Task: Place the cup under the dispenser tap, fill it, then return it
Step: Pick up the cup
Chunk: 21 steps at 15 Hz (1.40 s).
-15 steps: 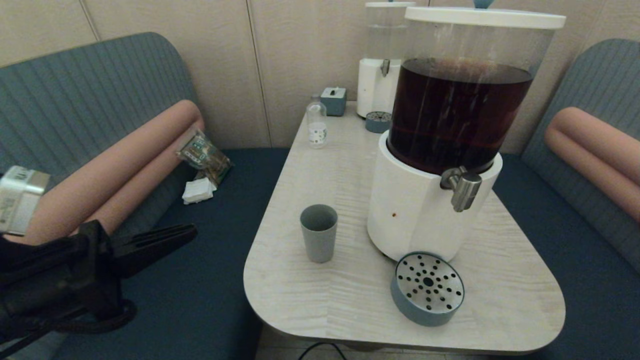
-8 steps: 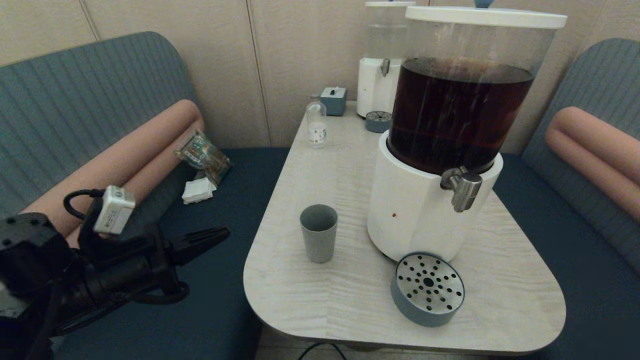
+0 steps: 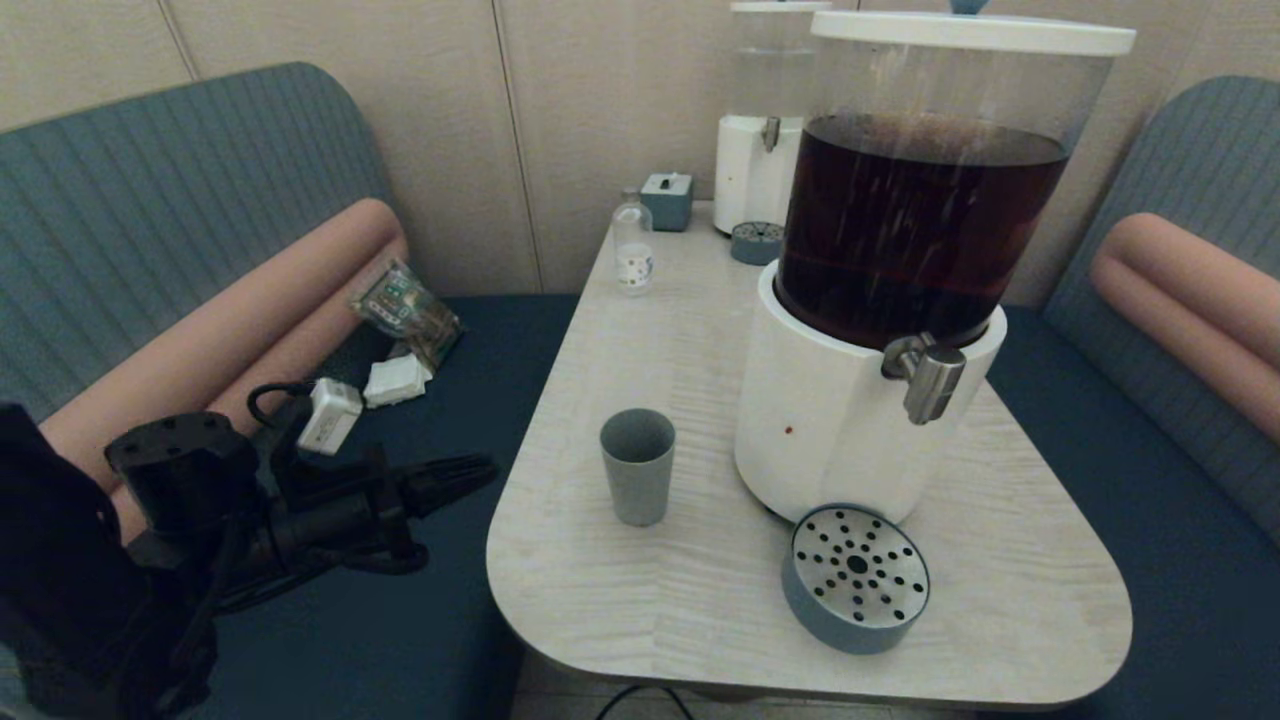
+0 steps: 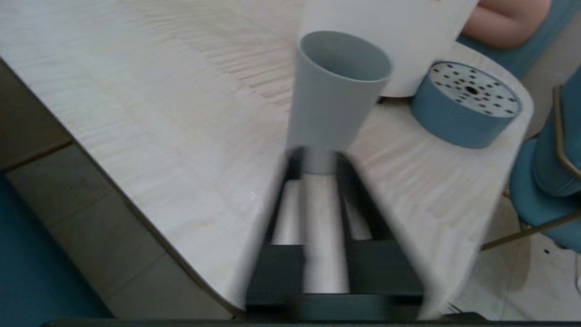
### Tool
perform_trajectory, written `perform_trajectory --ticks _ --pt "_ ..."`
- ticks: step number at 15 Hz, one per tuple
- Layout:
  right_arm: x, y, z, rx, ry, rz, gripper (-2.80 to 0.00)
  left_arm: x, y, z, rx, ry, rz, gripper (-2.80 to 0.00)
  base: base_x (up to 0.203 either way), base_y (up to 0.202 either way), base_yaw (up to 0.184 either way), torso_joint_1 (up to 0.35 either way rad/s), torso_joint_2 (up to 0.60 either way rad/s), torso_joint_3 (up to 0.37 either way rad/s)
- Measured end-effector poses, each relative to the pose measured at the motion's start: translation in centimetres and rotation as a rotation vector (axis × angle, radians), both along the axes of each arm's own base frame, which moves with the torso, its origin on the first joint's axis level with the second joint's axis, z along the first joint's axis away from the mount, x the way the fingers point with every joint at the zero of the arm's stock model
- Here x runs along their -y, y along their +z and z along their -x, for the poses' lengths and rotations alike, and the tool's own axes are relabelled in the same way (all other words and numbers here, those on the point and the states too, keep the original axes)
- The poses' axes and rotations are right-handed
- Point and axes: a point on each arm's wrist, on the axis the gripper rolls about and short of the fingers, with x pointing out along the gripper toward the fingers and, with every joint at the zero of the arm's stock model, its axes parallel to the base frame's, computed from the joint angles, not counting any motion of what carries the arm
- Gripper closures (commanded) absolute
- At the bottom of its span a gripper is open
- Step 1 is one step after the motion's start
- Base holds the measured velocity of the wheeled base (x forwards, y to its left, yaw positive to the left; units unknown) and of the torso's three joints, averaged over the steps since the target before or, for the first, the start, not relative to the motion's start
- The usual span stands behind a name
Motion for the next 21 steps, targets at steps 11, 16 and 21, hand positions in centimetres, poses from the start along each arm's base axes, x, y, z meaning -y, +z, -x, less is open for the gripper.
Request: perform_trajectory --ticks 11,16,21 --pt "0.0 0.0 0.0 0.0 0.0 0.0 0.0 0.8 -2.1 -3.6 0.032 -0.062 -0.026 -2.8 0.0 0.0 0.0 0.0 0.0 0.0" --pt "0.0 0.0 0.0 0.0 0.0 0.0 0.0 3.4 -2.7 -5.5 0.057 -0.125 -0.019 -2.8 0.0 0.0 0.0 0.0 0.0 0.0" --pt "0.0 0.0 0.0 0.0 0.0 0.0 0.0 5.2 -3.4 -7.0 0.074 -0.15 -0.015 -2.8 0.0 0.0 0.0 0.0 0.0 0.0"
